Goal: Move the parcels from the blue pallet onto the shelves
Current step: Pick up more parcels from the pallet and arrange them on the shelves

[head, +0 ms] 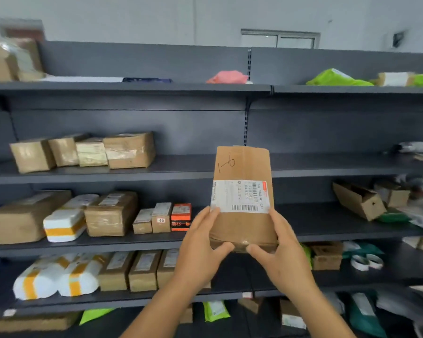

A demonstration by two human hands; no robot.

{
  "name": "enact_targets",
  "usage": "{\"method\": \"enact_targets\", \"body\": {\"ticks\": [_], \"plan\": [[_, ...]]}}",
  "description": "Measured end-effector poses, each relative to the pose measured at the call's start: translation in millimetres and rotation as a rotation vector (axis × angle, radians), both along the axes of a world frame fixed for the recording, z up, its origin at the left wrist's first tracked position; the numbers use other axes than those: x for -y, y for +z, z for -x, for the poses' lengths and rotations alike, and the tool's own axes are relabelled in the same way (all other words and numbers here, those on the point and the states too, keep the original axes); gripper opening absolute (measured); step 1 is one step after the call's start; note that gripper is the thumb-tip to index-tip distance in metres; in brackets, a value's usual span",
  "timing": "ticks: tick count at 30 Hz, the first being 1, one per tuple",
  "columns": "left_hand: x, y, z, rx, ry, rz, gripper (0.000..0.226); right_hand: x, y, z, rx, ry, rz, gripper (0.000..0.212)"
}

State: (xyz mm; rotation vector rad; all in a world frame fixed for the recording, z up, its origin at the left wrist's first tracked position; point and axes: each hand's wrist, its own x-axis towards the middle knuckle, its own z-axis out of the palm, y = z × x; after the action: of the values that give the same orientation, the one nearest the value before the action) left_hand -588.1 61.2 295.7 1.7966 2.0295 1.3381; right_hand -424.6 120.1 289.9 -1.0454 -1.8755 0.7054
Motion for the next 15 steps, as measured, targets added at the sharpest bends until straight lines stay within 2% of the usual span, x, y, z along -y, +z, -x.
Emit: {"method": "enact_targets", "body": {"ticks": [3,7,12,15], "plan": [[-15,12,36,-0.019,0.052,-0.02,0.069,-24,13,37,0.042,0.051,-0.018,0.082],[-46,33,82,-0.078,0.132,-0.035,0.055,-67,32,90,0.074,0.118,-0.103,0.07],[-103,63,139,-0.161,0.222,0.003,0.057,-133,56,158,0.09,0.17,-0.17,0.06],[-133,95,166,-0.16,0.258,-0.1,0.053,-170,91,186,-0.008,0.169,-0.218,0.058]]}}
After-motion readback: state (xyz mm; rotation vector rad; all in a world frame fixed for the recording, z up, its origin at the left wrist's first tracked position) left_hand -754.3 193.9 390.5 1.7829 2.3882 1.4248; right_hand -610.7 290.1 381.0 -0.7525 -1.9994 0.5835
